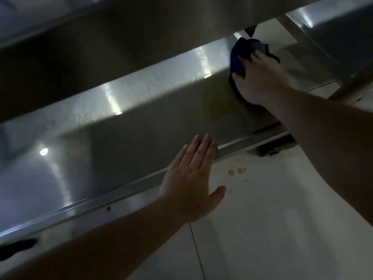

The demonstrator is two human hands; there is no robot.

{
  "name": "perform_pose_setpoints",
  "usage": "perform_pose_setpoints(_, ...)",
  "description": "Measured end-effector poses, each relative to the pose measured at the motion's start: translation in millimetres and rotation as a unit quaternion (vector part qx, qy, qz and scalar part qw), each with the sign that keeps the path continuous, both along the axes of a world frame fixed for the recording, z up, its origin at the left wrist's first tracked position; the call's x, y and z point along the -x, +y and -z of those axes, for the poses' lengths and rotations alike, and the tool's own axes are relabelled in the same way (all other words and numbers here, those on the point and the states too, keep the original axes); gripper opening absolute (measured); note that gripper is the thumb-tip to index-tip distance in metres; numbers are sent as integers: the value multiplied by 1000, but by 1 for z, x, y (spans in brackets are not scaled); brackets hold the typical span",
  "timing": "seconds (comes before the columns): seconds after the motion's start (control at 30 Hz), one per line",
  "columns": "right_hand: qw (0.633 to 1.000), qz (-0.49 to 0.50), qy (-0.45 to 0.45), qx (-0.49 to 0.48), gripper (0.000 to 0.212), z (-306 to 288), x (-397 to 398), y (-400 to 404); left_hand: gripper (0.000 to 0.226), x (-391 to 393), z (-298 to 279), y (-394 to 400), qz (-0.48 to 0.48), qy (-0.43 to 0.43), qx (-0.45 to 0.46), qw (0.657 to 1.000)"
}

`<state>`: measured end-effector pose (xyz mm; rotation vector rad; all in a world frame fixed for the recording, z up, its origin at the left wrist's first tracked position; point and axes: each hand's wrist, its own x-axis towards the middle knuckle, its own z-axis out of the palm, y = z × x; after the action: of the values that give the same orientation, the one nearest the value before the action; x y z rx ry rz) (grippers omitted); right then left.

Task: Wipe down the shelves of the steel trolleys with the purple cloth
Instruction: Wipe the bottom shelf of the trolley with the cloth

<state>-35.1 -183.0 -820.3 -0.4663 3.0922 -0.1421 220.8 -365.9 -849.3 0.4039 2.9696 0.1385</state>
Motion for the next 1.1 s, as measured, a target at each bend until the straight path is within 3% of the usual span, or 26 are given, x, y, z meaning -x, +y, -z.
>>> perform_pose_setpoints(0.1, 996, -78, -10, 36, 55, 0, -30, -18, 99, 1, -1, 0, 1, -10, 3, 1000)
perform_pose_setpoints(0.27, 961, -254, -110, 27, 73, 2, -107, 2, 100, 2, 1, 0, 3, -9, 1, 1000)
perform_pose_setpoints(0.37, 971, -228, -64, -9, 68, 2, -98, 23, 102, 1, 1, -1, 0, -4, -7, 1000)
perform_pose_setpoints(0.5, 998, -58, 25, -9, 62, 0, -36, 30, 103, 1, 0, -1, 4, -2, -8, 1000)
perform_pose_setpoints(0.67, 999, 19, -25, 23, 63, 1, 28, -16, 104, 1, -3, -1, 1, -12, -13, 1000)
perform_pose_setpoints(0.8, 992, -113, -39, 50, 61, 0, 2, -69, 104, 2, -1, 0, 6, -12, 0, 1000)
perform_pose_setpoints(0.97, 944, -313, -72, 72, 59, 0, -66, -71, 108, 4, -2, 0, -1, -27, -5, 1000)
perform_pose_setpoints(1.03, 947, -308, -64, 62, 59, 5, -76, -46, 110, 5, -1, -1, 2, -26, -3, 1000)
perform_pose_setpoints(1.1, 970, -233, -51, 36, 61, 9, -75, -13, 109, 4, -2, -1, 7, -32, -3, 999)
